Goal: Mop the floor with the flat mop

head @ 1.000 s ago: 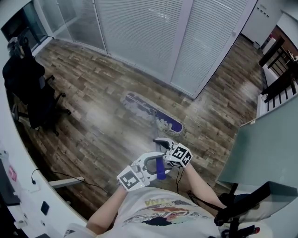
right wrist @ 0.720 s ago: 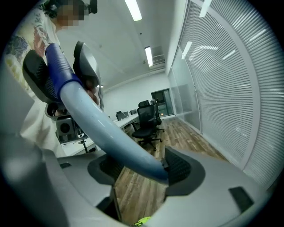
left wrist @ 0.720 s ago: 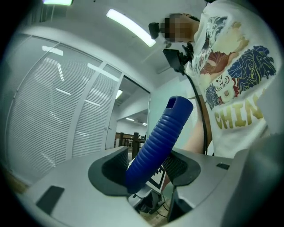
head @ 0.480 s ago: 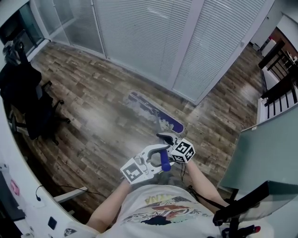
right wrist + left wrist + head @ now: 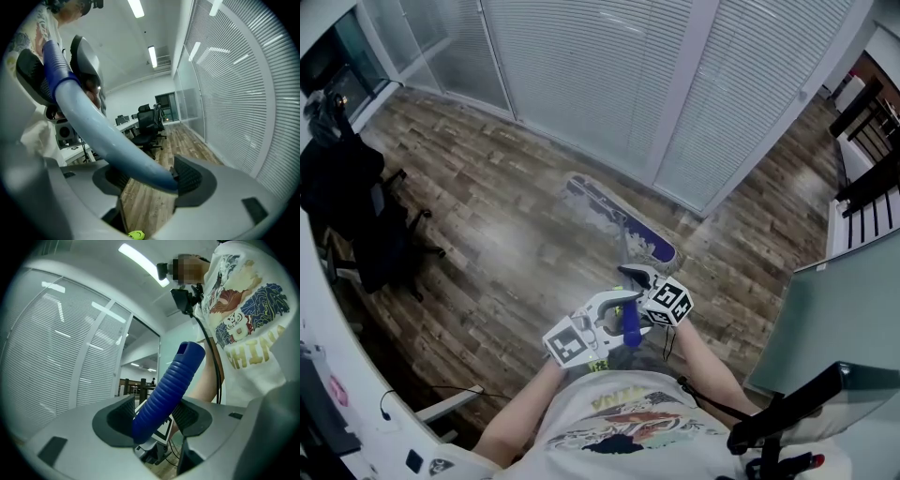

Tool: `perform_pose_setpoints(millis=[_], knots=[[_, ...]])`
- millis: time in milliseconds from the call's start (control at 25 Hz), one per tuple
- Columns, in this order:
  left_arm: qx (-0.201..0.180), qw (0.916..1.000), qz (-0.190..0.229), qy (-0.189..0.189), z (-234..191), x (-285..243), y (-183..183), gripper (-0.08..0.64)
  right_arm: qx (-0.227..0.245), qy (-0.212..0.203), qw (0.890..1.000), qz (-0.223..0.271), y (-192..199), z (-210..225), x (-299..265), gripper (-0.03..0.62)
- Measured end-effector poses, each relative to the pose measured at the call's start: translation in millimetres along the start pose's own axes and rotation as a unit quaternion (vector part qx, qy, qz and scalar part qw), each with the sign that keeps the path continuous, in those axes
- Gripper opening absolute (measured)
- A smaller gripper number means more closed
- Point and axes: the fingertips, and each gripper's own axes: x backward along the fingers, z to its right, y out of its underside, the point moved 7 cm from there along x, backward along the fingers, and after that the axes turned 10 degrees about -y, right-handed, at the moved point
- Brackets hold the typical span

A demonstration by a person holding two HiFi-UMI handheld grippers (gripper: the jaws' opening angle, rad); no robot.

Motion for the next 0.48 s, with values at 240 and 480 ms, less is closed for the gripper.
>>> perform_pose_setpoints(millis=[240,480], knots=[[0.001,0.9998,-0.017,0.012,-75.1,-51.8,-1.0,0.221,0.006,-0.002,1.000,0.005,-22.5,88.8,4.9,0.255],[0.002,0.9984,-0.053,0.018,-155.7,-126.0,10.2,0.227,0.010,-0.001,1.000,-0.015,-36.3,198.5,20.0,0.256]])
